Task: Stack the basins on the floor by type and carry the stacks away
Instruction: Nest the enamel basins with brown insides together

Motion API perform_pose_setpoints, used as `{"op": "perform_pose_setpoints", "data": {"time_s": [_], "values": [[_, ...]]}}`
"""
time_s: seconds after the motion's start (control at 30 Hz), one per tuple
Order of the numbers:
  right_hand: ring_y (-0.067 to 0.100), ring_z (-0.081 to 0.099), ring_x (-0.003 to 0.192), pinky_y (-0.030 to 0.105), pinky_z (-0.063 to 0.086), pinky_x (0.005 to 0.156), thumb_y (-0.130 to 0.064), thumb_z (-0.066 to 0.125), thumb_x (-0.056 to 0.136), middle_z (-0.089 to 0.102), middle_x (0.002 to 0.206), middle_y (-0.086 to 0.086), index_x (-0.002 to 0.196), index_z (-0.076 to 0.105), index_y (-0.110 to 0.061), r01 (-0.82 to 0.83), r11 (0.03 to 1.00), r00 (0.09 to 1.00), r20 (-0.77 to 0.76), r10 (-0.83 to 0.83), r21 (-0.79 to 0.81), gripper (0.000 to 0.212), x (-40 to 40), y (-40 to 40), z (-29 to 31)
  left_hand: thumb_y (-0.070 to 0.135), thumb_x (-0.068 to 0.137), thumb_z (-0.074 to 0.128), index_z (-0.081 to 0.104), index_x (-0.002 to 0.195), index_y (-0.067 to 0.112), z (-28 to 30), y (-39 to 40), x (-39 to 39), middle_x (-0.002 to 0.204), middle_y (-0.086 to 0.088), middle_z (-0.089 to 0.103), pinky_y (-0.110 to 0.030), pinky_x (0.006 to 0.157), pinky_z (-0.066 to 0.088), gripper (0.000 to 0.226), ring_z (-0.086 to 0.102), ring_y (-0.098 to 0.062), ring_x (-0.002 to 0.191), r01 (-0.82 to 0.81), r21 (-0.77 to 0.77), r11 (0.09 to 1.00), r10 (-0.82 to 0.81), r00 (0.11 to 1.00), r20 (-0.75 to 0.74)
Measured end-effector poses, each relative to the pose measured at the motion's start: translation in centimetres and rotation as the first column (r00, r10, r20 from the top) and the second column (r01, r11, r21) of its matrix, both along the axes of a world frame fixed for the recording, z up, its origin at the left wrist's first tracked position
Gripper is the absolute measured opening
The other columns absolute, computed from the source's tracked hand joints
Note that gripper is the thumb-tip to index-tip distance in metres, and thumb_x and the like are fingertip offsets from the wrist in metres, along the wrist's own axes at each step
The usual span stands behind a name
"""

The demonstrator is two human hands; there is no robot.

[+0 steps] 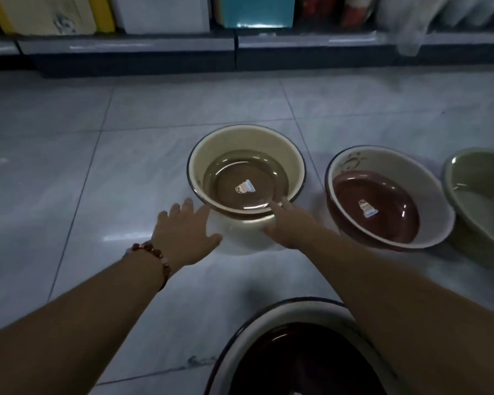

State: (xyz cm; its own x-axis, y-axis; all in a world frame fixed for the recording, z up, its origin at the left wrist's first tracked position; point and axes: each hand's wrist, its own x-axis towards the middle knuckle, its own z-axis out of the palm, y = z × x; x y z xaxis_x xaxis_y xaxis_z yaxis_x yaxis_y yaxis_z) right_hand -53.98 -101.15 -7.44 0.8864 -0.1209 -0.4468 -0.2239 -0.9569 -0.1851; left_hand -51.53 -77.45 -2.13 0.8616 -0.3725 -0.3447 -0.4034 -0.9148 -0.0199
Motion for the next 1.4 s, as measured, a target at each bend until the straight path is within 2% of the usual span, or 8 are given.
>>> {"op": "perform_pose_setpoints", "data": {"time_s": [0.3, 0.4, 0.47, 0.57, 0.7, 1.13, 1.27, 1.4], "values": [[0.032, 0.043, 0.122, 0.041, 0.030, 0.103, -0.047, 0.038, 0.097, 0.056, 0.128, 0.008, 0.122, 0.066, -0.024, 0.070, 0.978, 0.974, 0.226, -0.024, -0.198, 0.044, 1.7, 0.2, -5.3, 0.062, 0.094, 0.044, 0.022, 0.154, 0.027, -4.7, -0.7, 1.2, 0.163, -0.014, 0.017, -0.048, 0.113, 0.029, 0.074, 0.028, -0.034, 0.144, 0.023, 0.050, 0.998, -0.021, 0.999, -0.047], [0.037, 0.030, 0.138, 0.050, 0.026, 0.110, -0.046, 0.056, 0.089, 0.033, 0.151, 0.011, 0.142, 0.046, -0.020, 0.403, 0.907, 0.893, 0.271, -0.360, -0.124, 0.060, -0.4, -0.6, -5.3, 0.061, 0.094, 0.044, 0.026, 0.152, 0.027, -5.0, -0.6, 0.6, 0.161, -0.013, 0.022, -0.046, 0.112, 0.032, 0.070, 0.033, -0.032, 0.141, 0.028, 0.055, 0.998, -0.026, 0.999, -0.034], [0.041, 0.024, 0.142, 0.052, 0.031, 0.109, -0.039, 0.065, 0.088, 0.009, 0.161, 0.015, 0.155, 0.014, -0.018, 0.696, 0.699, 0.675, 0.182, -0.715, 0.167, 0.087, -1.2, -1.3, -4.9, 0.061, 0.094, 0.043, 0.029, 0.151, 0.027, -5.4, -0.1, 0.1, 0.158, -0.013, 0.027, -0.045, 0.110, 0.034, 0.068, 0.037, -0.031, 0.138, 0.035, 0.063, 0.997, -0.033, 0.999, -0.031], [0.037, 0.050, 0.123, 0.048, 0.048, 0.096, -0.026, 0.071, 0.084, 0.034, 0.149, 0.022, 0.154, 0.014, -0.007, 0.860, 0.169, 0.261, -0.130, -0.957, 0.481, 0.093, -1.5, -3.4, -5.4, 0.059, 0.094, 0.042, 0.035, 0.147, 0.026, -5.6, 0.9, -0.3, 0.150, -0.011, 0.037, -0.044, 0.104, 0.041, 0.063, 0.045, -0.030, 0.129, 0.050, 0.081, 0.995, -0.048, 0.999, -0.021], [0.025, 0.060, 0.071, 0.036, 0.057, 0.054, 0.002, 0.053, 0.091, 0.061, 0.084, 0.015, 0.095, 0.059, -0.001, 0.819, -0.187, 0.175, -0.547, -0.819, 0.542, 0.007, -2.4, -3.3, -3.3, 0.059, 0.093, 0.042, 0.031, 0.150, 0.028, -4.8, 2.1, 0.1, 0.149, -0.007, 0.037, -0.041, 0.098, 0.042, 0.066, 0.046, -0.028, 0.126, 0.020, 0.112, 0.994, -0.013, 0.998, -0.062], [0.018, 0.054, 0.064, 0.026, 0.049, 0.034, 0.009, 0.054, 0.089, 0.054, 0.075, 0.010, 0.084, 0.052, -0.005, 0.760, -0.005, 0.358, -0.426, -0.831, 0.650, 0.015, -9.7, -5.4, 13.9, 0.062, 0.095, 0.046, 0.024, 0.156, 0.022, 8.3, 3.6, -2.0, 0.161, -0.008, 0.027, -0.041, 0.116, 0.031, 0.076, 0.033, -0.029, 0.144, -0.219, -0.143, 0.965, 0.191, 0.963, -0.190], [0.027, 0.067, 0.081, 0.043, 0.061, 0.065, 0.004, 0.062, 0.084, 0.066, 0.090, 0.017, 0.096, 0.059, 0.002, 0.764, 0.056, 0.390, -0.390, -0.834, 0.643, 0.012, -15.6, -7.9, 19.9, 0.053, 0.094, 0.057, 0.031, 0.154, 0.014, 13.3, 2.2, -5.6, 0.160, -0.009, 0.030, -0.040, 0.112, 0.033, 0.076, 0.036, -0.030, 0.142, -0.451, -0.399, 0.798, 0.297, 0.872, -0.389], [0.021, 0.065, 0.048, 0.029, 0.055, 0.045, 0.002, 0.063, 0.083, 0.064, 0.062, 0.014, 0.089, 0.062, 0.004, 0.757, 0.133, 0.419, -0.319, -0.850, 0.640, 0.007, -21.9, -9.2, 25.0, 0.053, 0.096, 0.053, 0.044, 0.144, 0.022, 17.9, 1.4, -10.3, 0.142, -0.007, 0.048, -0.045, 0.099, 0.043, 0.058, 0.049, -0.030, 0.124, -0.543, -0.529, 0.652, 0.243, 0.811, -0.533]]}}
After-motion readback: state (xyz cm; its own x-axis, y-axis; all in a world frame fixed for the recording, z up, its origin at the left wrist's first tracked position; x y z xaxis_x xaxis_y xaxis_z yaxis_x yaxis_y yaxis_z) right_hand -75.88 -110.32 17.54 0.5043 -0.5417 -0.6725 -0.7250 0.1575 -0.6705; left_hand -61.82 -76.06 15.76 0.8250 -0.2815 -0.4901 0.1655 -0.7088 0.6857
